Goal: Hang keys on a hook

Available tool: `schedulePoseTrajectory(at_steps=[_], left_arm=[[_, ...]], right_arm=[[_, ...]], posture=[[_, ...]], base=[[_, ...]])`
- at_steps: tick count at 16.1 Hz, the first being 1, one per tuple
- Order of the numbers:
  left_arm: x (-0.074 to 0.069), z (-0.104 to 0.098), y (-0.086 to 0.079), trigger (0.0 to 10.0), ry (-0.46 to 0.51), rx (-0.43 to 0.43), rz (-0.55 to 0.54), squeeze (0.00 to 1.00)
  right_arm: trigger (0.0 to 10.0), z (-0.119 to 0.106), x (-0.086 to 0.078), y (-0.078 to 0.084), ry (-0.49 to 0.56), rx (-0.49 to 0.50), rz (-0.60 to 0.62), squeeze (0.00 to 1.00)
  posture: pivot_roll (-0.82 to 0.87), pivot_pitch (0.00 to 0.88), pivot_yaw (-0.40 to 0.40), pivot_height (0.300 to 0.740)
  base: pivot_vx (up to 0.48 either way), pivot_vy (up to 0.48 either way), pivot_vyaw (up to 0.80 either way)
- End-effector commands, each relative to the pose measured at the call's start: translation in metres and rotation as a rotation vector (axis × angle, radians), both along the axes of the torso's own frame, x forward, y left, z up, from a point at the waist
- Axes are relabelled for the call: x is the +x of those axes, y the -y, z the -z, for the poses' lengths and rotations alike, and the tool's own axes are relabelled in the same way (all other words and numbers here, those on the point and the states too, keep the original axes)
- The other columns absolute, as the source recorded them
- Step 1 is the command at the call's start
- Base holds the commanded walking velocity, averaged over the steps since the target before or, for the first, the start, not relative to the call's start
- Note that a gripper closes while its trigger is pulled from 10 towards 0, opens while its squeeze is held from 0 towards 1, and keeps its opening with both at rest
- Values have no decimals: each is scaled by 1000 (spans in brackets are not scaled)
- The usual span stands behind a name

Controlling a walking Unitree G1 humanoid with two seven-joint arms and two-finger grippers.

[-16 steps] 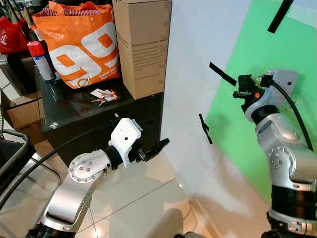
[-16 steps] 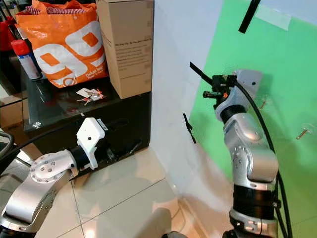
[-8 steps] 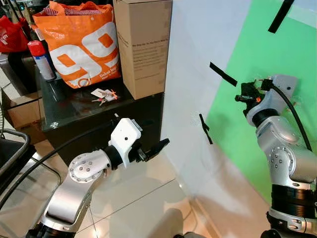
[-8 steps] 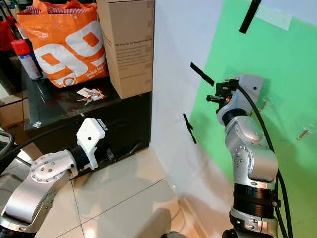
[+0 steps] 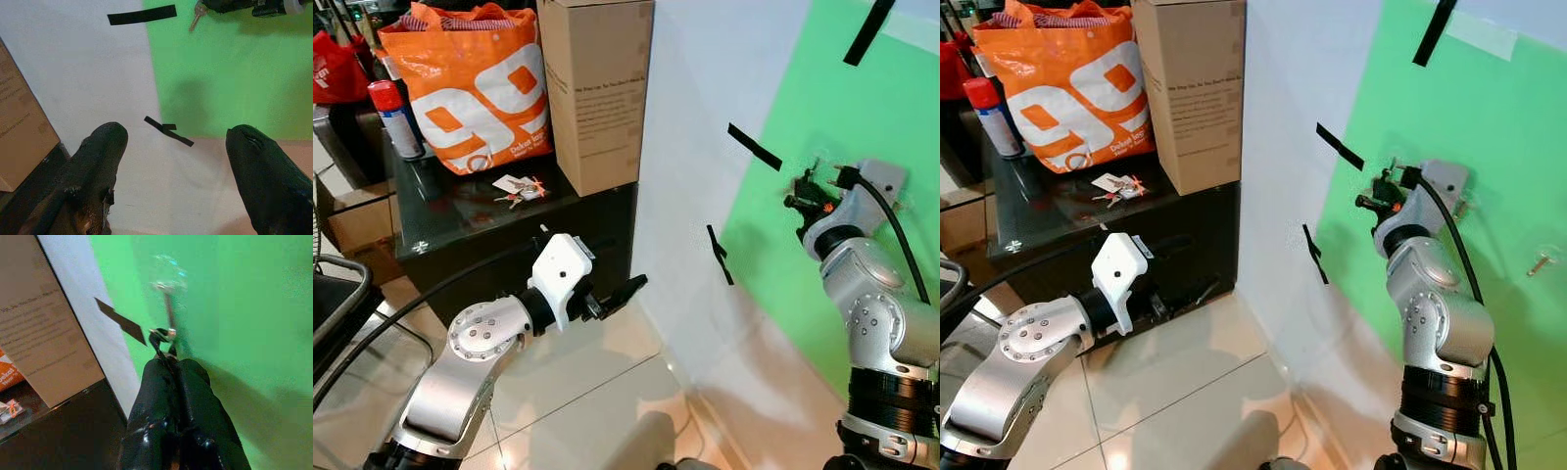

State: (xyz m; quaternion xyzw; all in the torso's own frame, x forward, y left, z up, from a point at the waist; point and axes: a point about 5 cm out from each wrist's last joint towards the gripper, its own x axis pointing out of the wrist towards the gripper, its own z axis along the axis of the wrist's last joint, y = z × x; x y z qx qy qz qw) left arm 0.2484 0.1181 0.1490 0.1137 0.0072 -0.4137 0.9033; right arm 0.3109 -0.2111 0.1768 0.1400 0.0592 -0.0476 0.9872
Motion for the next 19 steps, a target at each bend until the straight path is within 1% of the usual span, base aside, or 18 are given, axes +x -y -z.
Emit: schedulePoseTrajectory(at_steps=[1, 4, 6, 8, 11, 12, 13, 14, 19], left_arm=[[0, -1, 1, 10000, 0, 8, 13, 0], [0, -2, 1, 10000, 0, 6, 12, 0], [0, -2, 2, 10000, 1, 5, 12, 0], [1, -2, 1, 10000, 3, 6, 13, 0], [1, -2, 2, 10000, 4, 6, 15, 0], [0, -2, 2, 10000, 3, 7, 16, 0], [0, -2, 2, 10000, 2, 9, 17, 0], [0, -2, 2, 10000, 2, 10, 17, 0], [1, -1, 2, 10000, 0, 14, 18, 0]], right_arm=[[10000, 4, -1, 4, -24, 26, 18, 0], [10000, 4, -3, 9, -28, 48, 40, 0], [10000, 2, -4, 8, -11, 54, 26, 0], [10000, -8, -4, 1, 50, 59, -23, 0], [10000, -10, -4, 0, 63, 69, -26, 0], [10000, -8, -4, 0, 53, 64, -26, 0], [10000, 3, -7, -1, -28, 19, -42, 0], [10000, 10, -8, -1, -66, -1, -45, 0], [10000, 12, -10, -4, -70, 18, -48, 0]], posture=[[-31, 0, -24, 740], [-32, 0, -25, 740], [-31, 0, -24, 740], [-32, 0, -21, 740], [-32, 0, -20, 740], [-33, 0, -20, 740], [-33, 0, -21, 740], [-32, 0, -21, 740], [-31, 0, -19, 740]], base=[[0, 0, 0], [0, 0, 0], [0, 0, 0], [0, 0, 0], [0, 0, 0], [0, 0, 0], [0, 0, 0], [0, 0, 0], [0, 0, 0]])
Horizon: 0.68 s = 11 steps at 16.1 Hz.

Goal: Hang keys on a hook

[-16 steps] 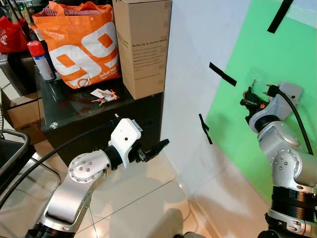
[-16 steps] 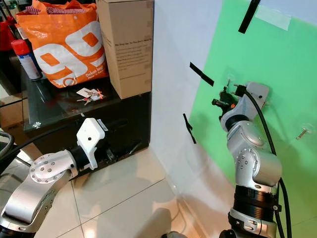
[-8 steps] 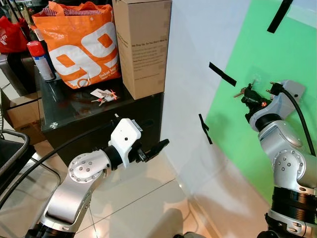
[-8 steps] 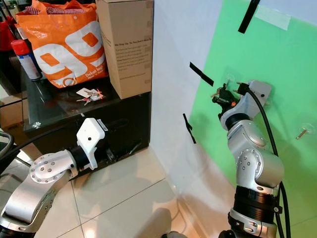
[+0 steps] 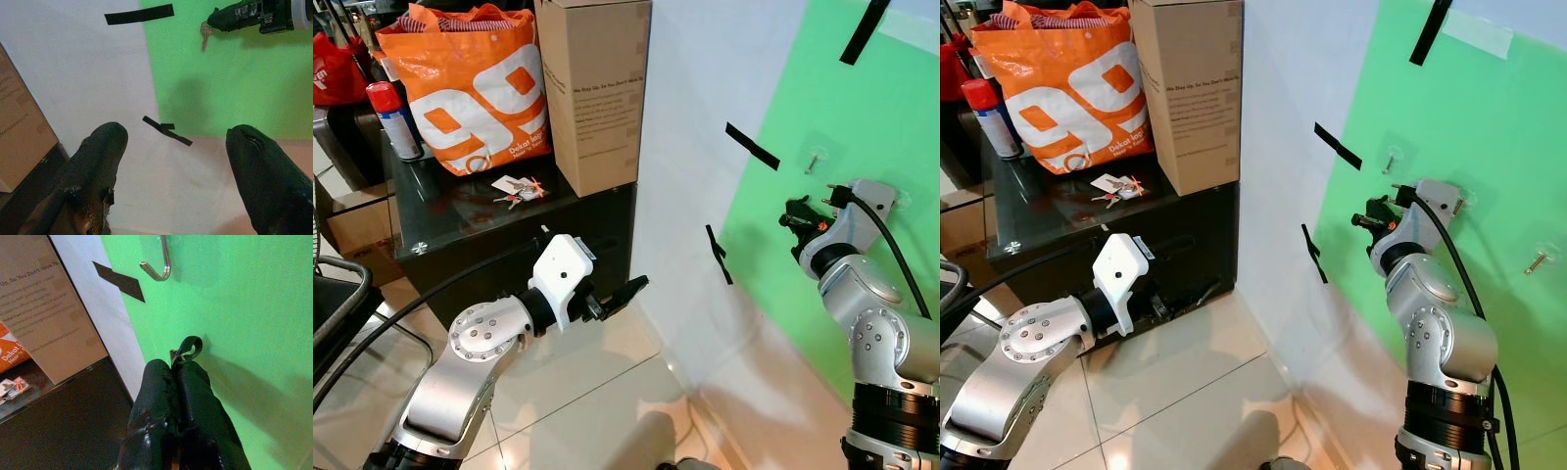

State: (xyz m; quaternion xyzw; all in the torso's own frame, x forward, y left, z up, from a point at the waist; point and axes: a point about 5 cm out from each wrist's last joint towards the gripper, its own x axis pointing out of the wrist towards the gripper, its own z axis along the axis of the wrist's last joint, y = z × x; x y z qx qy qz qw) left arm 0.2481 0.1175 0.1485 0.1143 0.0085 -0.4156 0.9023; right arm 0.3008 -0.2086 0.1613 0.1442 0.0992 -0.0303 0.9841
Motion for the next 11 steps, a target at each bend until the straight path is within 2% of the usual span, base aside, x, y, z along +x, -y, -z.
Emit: schedulePoseTrajectory(at_steps=[1, 5, 8, 10, 11], left_arm=[[1, -2, 1, 10000, 3, 12, 14, 0], [1, -2, 1, 10000, 4, 10, 14, 0], [1, -2, 2, 10000, 6, 9, 16, 0], [1, -2, 2, 10000, 5, 9, 16, 0], [0, -2, 2, 10000, 5, 8, 16, 0]], right_arm=[[10000, -5, 1, -1, 17, 9, -5, 0], [10000, -29, 1, -9, 182, 22, -62, 0], [10000, -40, 2, -14, 244, -77, -102, 0], [10000, -41, 3, -15, 250, -156, -97, 0], [10000, -40, 3, -15, 247, -163, -94, 0]], posture=[[-31, 0, -19, 740], [-33, 0, -17, 740], [-33, 0, -19, 740], [-31, 0, -21, 740], [-31, 0, -21, 740]], base=[[0, 0, 0], [0, 0, 0], [0, 0, 0], [0, 0, 0], [0, 0, 0]])
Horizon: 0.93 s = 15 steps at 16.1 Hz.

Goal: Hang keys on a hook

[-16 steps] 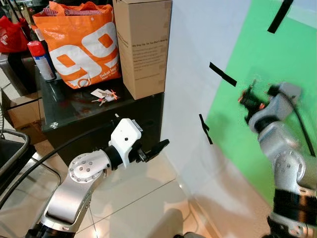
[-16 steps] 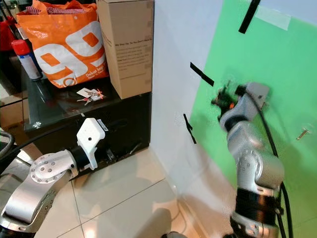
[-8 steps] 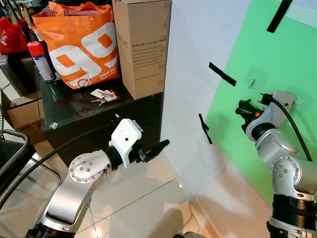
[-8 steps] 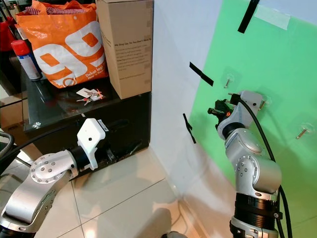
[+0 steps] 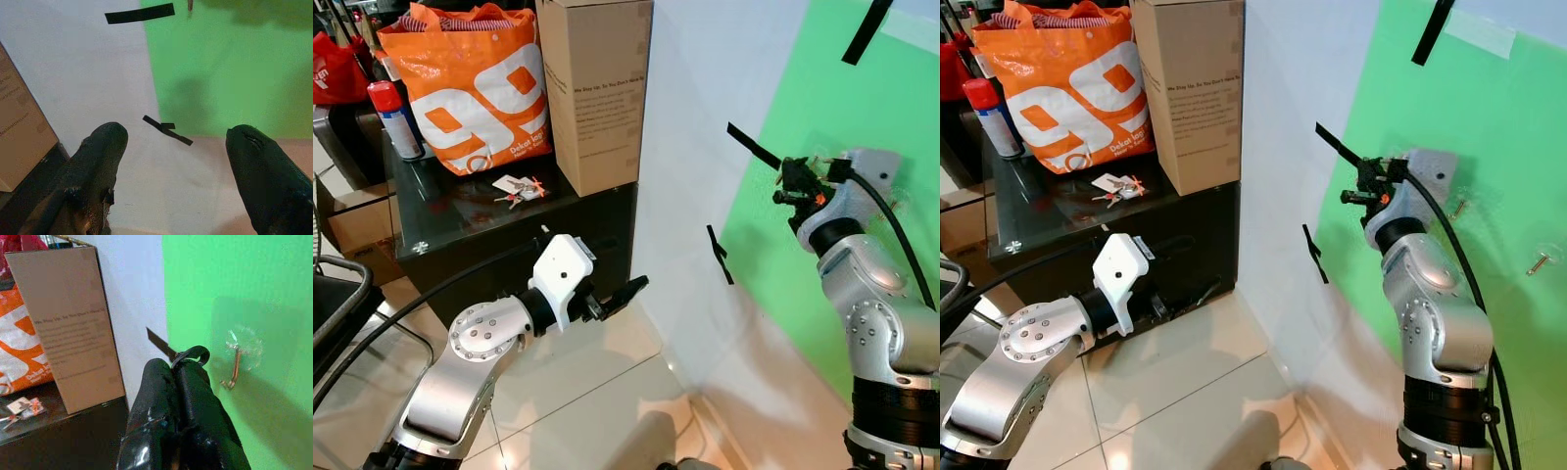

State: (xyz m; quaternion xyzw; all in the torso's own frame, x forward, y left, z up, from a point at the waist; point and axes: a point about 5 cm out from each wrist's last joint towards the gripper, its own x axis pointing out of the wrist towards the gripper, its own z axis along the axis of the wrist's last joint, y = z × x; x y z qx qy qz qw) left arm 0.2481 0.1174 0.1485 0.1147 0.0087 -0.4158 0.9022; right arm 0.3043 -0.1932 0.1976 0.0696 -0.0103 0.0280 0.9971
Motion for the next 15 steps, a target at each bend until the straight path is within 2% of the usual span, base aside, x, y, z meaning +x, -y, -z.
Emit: schedulePoseTrajectory(at_steps=[1, 4, 7, 11, 15], left_arm=[[0, -2, 2, 10000, 4, 7, 16, 0], [0, -2, 2, 10000, 3, 6, 14, 0], [-1, -1, 2, 10000, 1, 5, 14, 0], [-2, 0, 2, 10000, -3, 6, 14, 0], [-2, 1, 2, 10000, -4, 13, 17, 0]], right_arm=[[10000, -3, 1, 1, 7, -34, 5, 0], [10000, -1, 7, 5, -35, -74, 30, 0], [10000, 4, 10, 6, -97, -81, 2, 0], [10000, 20, 8, 6, -206, -83, -35, 0], [10000, 27, 5, 11, -250, -65, -18, 0]], posture=[[-32, 0, -21, 740], [-33, 0, -24, 740], [-33, 0, -26, 740], [-29, 0, -30, 740], [-26, 0, -28, 740]], base=[[0, 0, 0], [0, 0, 0], [0, 0, 0], [0, 0, 0], [0, 0, 0]])
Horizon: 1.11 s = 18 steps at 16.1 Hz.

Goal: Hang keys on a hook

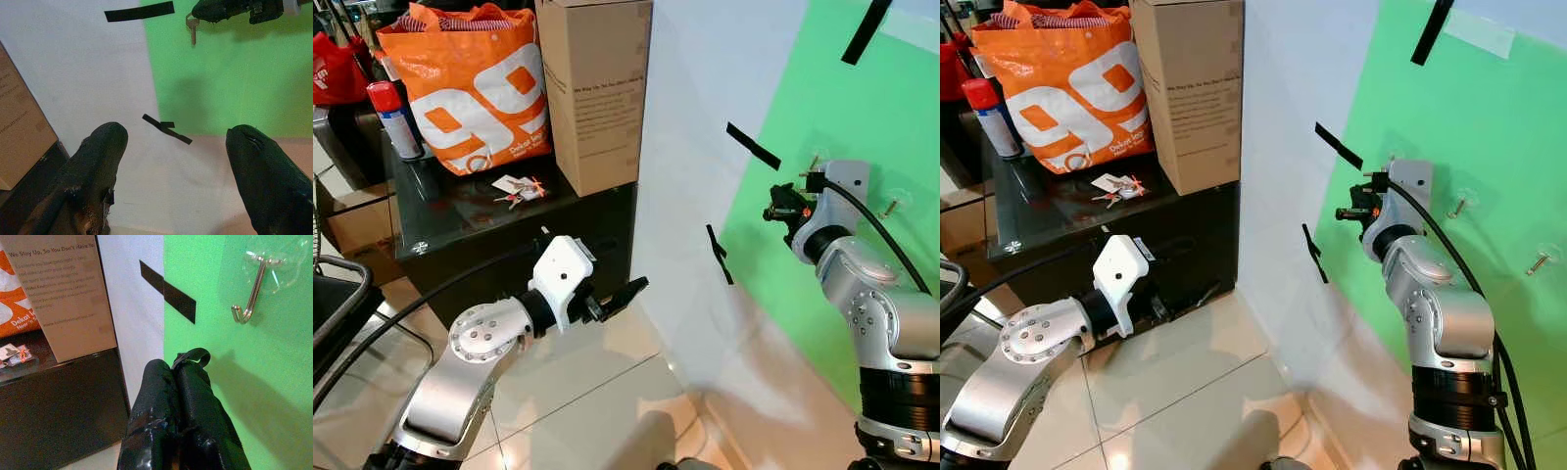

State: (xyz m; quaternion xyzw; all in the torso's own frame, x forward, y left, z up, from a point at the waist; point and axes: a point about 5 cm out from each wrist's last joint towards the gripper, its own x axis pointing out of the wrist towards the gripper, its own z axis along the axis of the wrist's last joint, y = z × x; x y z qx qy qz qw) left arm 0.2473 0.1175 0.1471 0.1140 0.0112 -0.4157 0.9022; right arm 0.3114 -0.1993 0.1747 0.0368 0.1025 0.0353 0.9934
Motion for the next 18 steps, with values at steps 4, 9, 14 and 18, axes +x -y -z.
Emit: schedulePoseTrajectory(at_steps=[4, 9, 14, 18], left_arm=[[4, -6, 1, 10000, 39, 7, 0, 0], [30, -24, 2, 10000, 73, -44, 31, 1000], [60, -45, 4, 10000, 150, 5, 120, 1000], [70, -44, 19, 10000, 143, 42, 218, 71]], right_arm=[[10000, -11, -7, -6, 93, 21, -73, 0], [10000, -26, -22, -30, 174, 13, -353, 0], [10000, -39, -37, -50, 244, 15, -556, 0], [10000, -42, -47, -58, 266, 18, -657, 0]], posture=[[-29, 0, -22, 740], [-33, 0, -26, 740], [-41, 0, -23, 740], [-52, 0, -20, 740]], base=[[0, 0, 0], [0, 0, 0], [0, 0, 0], [0, 0, 0]])
